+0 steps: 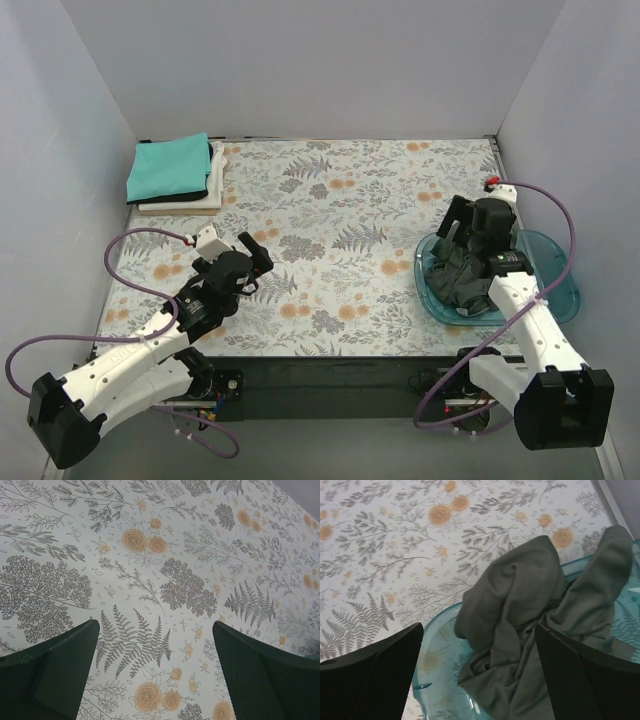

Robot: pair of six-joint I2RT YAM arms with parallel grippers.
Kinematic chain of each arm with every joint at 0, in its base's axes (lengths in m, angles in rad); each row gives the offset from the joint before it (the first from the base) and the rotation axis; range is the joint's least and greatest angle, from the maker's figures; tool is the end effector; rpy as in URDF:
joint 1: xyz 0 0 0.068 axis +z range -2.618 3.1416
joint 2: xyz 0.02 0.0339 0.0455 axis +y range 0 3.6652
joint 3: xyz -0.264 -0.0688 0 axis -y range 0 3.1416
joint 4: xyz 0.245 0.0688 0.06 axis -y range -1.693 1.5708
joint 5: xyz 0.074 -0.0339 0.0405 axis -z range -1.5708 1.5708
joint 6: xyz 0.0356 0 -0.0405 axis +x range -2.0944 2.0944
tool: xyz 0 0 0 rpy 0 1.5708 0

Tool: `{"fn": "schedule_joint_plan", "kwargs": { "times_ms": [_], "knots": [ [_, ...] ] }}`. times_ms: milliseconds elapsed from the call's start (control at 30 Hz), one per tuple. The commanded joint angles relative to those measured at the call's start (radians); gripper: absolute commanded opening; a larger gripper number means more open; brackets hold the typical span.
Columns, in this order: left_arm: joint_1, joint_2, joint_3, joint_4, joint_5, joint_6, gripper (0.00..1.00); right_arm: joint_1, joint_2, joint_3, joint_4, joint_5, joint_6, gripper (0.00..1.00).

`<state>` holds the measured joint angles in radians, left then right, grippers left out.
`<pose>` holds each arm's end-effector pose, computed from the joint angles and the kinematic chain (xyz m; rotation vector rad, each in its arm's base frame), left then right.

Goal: Fold and stack the t-shirts
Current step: Grab the tshirt from the pile

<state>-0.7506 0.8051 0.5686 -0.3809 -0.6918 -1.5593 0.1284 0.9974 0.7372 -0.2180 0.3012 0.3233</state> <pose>0.1412 -0.1007 0.2460 -1.1668 1.7488 -0.6755 0.2244 0.0183 0.2805 0.3815 1.9896 -0.0237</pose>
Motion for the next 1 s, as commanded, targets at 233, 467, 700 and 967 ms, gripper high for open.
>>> {"fn": "schedule_joint_plan", "kwargs": {
  "times_ms": [233,467,700,967],
  "knots": [
    [-0.006,-0.017,-0.016,0.023,-0.009,0.008,0.96,-0.242,0.090,0.037,-0.032,-0.126,0.023,0.98],
    [-0.006,-0.027,-0.018,0.031,-0.006,0.011,0.96,-0.282,0.153,0.030,0.011,-0.143,0.014,0.97],
    [-0.006,-0.049,-0.026,0.027,0.002,0.011,0.97,-0.303,0.250,0.011,0.094,-0.257,0.010,0.88],
    [-0.006,-0.050,-0.029,0.022,-0.018,0.007,0.97,-0.309,0.403,0.007,0.160,-0.286,-0.003,0.76]
  ]
}}
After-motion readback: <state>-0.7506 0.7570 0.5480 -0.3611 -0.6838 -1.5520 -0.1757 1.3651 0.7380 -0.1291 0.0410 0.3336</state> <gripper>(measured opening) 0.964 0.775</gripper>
